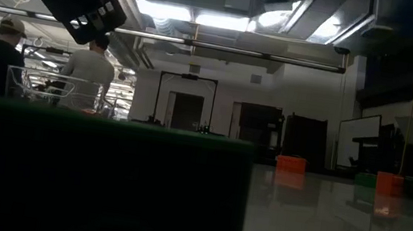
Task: Sort blocks by size
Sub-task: Put the 8 stud blue game piece into the bottom transparent bin
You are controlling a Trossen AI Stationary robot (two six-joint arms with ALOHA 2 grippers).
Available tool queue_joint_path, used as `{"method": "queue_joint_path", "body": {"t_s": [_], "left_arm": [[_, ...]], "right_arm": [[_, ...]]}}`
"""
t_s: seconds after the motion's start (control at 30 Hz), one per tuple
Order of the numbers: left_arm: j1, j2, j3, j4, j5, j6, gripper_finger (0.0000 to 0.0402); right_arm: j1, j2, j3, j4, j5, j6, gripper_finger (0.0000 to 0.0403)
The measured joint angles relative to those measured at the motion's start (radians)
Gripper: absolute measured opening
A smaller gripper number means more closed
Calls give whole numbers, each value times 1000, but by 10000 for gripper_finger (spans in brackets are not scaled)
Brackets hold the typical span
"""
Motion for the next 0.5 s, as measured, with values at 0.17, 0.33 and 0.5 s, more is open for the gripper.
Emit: {"method": "queue_joint_path", "body": {"t_s": [0.17,0.33,0.5], "left_arm": [[0,0,0,3,-30,-7,221],[0,0,0,7,-48,-27,221],[0,0,0,6,-50,-52,221]], "right_arm": [[94,-86,-90,1,43,163,104],[210,-249,-276,7,124,435,105],[334,-428,-511,27,159,836,105]]}}
